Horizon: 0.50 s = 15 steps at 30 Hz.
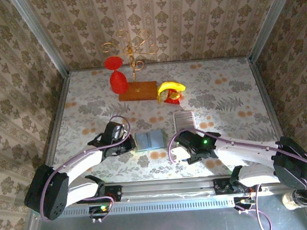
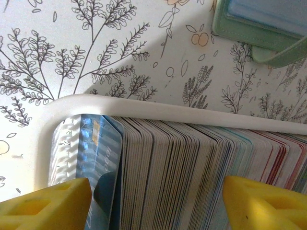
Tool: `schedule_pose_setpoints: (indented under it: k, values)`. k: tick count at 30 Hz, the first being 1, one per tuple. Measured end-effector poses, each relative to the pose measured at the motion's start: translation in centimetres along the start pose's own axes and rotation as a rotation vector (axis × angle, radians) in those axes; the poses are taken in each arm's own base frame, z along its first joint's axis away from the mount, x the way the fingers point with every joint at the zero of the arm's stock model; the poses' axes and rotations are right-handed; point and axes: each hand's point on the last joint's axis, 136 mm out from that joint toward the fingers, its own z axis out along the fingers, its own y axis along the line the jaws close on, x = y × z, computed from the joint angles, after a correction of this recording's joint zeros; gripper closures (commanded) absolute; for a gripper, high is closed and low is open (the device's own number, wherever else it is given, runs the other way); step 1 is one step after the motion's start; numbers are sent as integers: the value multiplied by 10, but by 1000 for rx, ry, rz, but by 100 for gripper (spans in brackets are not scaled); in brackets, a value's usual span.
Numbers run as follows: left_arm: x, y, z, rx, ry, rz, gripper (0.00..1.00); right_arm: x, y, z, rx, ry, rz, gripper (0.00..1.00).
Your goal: Put the credit cards into the card holder
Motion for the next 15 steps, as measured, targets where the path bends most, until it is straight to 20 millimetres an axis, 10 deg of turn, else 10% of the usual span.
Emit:
schedule_pose_setpoints:
  k: [15]
  values:
    - [1, 1, 0, -2, 2, -3, 100, -2, 7, -10, -51, -18, -17, 66]
